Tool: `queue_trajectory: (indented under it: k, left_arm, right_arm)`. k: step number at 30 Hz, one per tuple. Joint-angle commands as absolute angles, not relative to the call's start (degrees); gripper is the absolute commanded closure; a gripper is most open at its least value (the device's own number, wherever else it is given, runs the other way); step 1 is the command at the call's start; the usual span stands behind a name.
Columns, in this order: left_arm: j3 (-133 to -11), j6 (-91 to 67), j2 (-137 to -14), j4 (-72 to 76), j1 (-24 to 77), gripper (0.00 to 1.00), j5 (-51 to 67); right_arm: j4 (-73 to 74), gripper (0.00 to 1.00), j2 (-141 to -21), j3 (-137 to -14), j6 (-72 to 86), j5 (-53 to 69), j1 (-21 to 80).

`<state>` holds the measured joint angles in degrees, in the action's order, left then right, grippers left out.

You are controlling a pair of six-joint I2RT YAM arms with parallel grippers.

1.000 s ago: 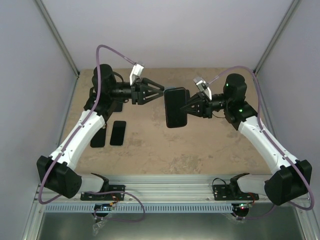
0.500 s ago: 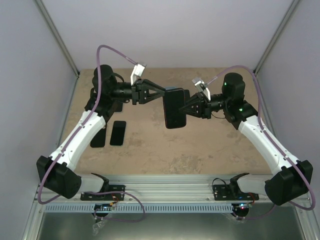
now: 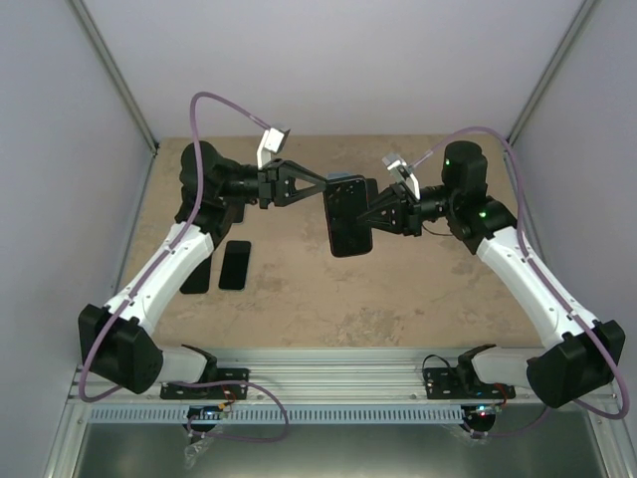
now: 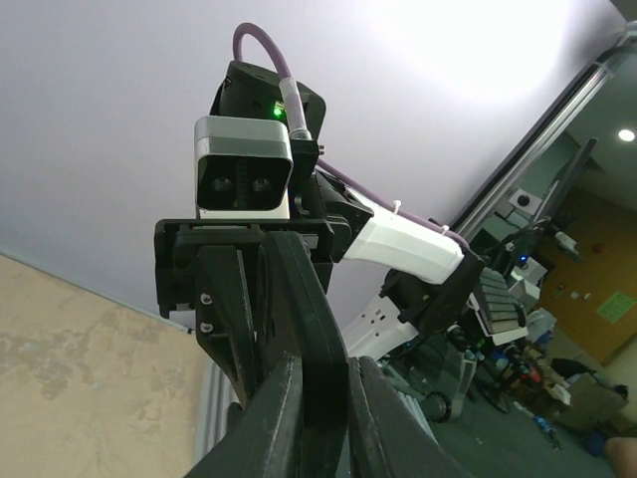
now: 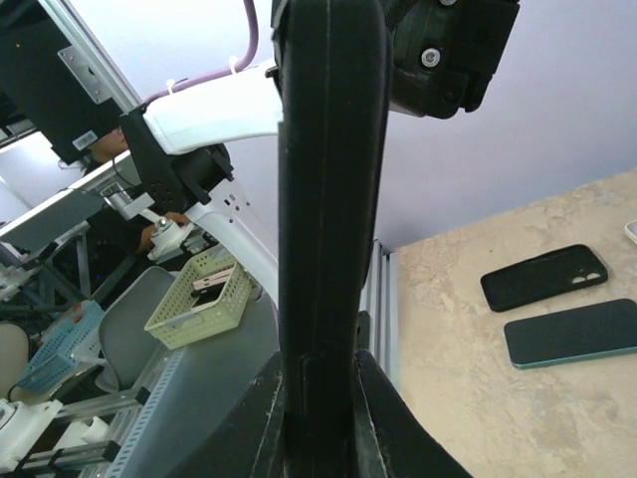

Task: Take the phone out of the phone case
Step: Remove the phone case from the phone.

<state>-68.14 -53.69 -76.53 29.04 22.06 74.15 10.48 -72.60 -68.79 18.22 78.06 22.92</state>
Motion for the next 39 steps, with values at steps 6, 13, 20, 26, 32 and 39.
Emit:
queue_trajectory:
  k: [6, 13, 20, 26, 32, 39]
  left_arm:
    - [-64.59, -61.69, -78.66, 38.90, 21.09, 0.92, 75.09]
    - [-62.53, -67.60, -78.19, 48.25, 21.07, 0.90, 76.63]
    - [-59.57, -69.92, -76.46, 52.41, 21.09, 0.92, 76.58]
    - [-58.96, -63.98, -74.82, 45.36, 21.09, 0.90, 76.10]
    - [-58.06, -69.69, -74.64, 52.98, 21.09, 0.83, 76.67]
    - [-55.85, -70.39, -73.30, 54.81, 21.09, 0.78, 76.99]
  right_arm:
    - [14.58, 1.00, -71.37, -75.48, 8.32, 87.34, 24.87]
    - [17.12, 0.99, -71.27, -75.95, 5.18, 87.28, 24.88]
    - [21.82, 0.99, -72.00, -78.74, 0.40, 87.97, 25.00]
    - [28.41, 1.00, -72.85, -81.64, -8.02, 88.85, 26.08]
    - [32.18, 0.99, -73.13, -82.63, -13.19, 86.39, 27.15]
    - [39.50, 0.99, -73.29, -84.45, -22.20, 83.60, 28.06]
